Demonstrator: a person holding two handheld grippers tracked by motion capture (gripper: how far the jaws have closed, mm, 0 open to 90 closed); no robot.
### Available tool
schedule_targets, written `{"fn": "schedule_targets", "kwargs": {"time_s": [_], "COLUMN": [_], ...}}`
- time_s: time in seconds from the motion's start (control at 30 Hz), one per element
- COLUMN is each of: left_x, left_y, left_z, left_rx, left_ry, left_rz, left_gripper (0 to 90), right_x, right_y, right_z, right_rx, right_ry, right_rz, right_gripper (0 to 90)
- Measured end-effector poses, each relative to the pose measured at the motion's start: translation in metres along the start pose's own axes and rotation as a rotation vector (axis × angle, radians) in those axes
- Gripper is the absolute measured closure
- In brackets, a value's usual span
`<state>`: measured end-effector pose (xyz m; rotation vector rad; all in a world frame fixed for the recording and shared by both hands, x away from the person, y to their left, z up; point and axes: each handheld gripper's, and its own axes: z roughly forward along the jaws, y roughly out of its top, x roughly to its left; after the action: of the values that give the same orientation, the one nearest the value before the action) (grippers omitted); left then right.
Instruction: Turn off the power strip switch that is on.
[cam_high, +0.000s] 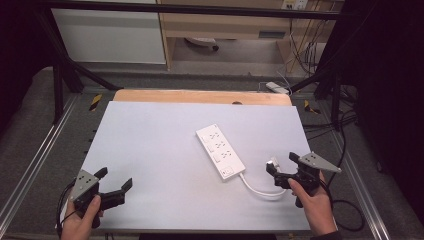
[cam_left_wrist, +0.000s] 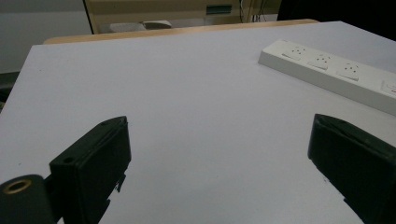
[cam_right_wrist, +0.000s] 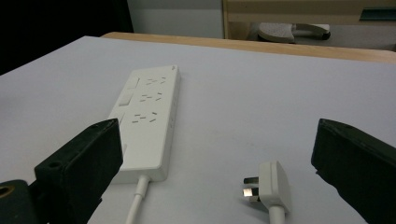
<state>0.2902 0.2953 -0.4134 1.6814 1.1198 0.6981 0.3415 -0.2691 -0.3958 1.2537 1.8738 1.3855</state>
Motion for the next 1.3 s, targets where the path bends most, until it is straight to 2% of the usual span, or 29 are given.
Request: {"fn": "schedule_targets", "kwargs": {"time_s": [0.23, 0.43, 0.87, 1.3], "left_x": [-0.001, -0.001, -0.001, -0.001], "left_y": [0.000, 0.000, 0.000, -0.001], "left_z": [0.000, 0.000, 0.001, 0.001], "left_rx": [-0.004, -0.003, 0.003, 0.005], "left_ry": [-0.002, -0.003, -0.002, -0.005], "left_rz": [-0.006, -0.004, 0.001, -0.007], "left_gripper": [5.7, 5.7, 5.6, 5.7], "right_x": [0.006, 0.012, 0.016, 0.020], "right_y": [0.010, 0.024, 0.046, 0.062], "right_z": [0.008, 0.014, 0.028, 0.045], "right_rx": [0.002, 0.003, 0.015, 0.040], "right_ry": [0.007, 0.019, 0.032, 0.040], "right_rz": [-0.002, -0.024, -0.034, -0.076], "right_gripper": [3.1, 3.1, 3.1, 3.1]}}
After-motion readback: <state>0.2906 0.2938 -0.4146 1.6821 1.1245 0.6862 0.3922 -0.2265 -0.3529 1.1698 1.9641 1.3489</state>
